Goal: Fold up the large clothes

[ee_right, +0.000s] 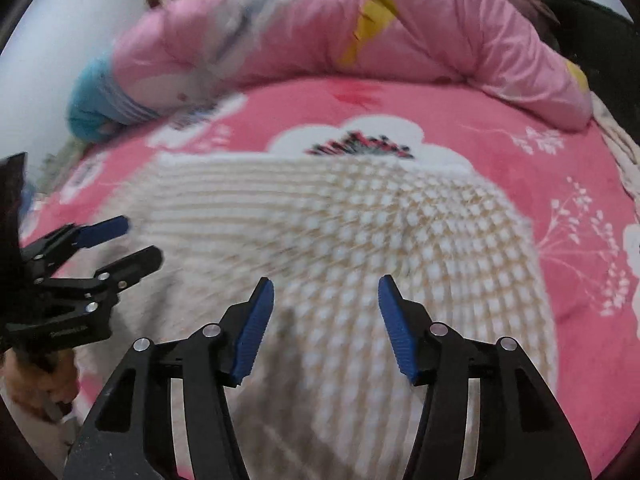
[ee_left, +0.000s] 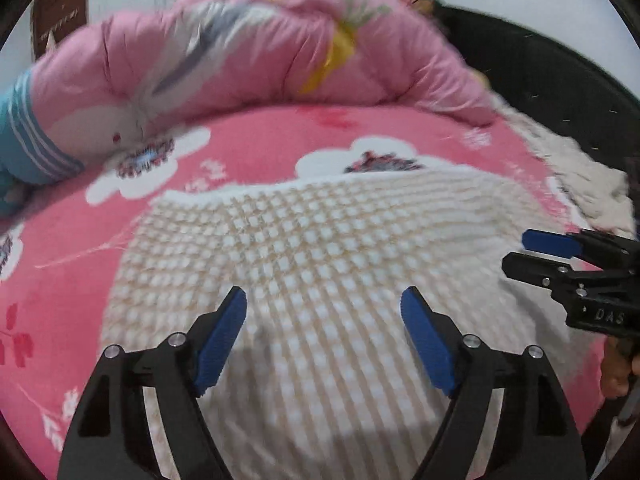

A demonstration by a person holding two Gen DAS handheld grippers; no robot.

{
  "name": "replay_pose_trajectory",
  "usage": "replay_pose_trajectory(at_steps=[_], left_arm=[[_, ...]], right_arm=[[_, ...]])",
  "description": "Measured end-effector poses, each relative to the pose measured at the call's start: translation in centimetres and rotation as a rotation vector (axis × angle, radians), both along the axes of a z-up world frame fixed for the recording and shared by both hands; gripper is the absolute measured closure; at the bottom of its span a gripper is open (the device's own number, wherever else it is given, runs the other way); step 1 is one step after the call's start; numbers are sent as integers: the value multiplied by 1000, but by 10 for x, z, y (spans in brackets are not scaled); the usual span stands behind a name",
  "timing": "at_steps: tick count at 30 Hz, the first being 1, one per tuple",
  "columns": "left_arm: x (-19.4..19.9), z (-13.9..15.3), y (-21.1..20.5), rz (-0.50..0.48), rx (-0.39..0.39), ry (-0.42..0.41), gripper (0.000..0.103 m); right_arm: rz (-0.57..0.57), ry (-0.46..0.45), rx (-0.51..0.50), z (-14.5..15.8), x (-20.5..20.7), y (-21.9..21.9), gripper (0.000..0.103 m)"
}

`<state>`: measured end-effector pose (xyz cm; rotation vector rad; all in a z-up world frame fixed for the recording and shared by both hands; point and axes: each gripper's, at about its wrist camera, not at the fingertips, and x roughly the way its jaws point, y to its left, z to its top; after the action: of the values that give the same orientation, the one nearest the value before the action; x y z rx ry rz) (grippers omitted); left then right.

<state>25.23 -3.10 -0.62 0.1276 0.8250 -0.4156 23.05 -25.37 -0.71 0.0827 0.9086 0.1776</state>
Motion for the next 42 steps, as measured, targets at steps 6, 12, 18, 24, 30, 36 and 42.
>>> replay_pose_trajectory(at_steps=[6,12,18,24,30,36,42], left_arm=[[-31,-52,3,18,80,79,23],[-68,-25,17,29,21,-25,23],[-68,-67,56,125,59,70,22],[-107,-37,89,141,-28,-45,22],[-85,-81,138,287,-153,170,17],[-130,-43,141,283,-145,58,17],[-200,-10,122,250,-166,-56,6]], right_arm=[[-14,47,-54,-53,-29,13,41],[-40,-7,1,-16,-70,15,41],[-48,36,-16,-64,-85,12,37],[-138,-35,2,-25,-121,-12,37],[-227,78,40,-72,-124,-44,37],[-170,-31,-31,-26,-161,-8,25],[-100,-83,-31,-15,-218,21,8]])
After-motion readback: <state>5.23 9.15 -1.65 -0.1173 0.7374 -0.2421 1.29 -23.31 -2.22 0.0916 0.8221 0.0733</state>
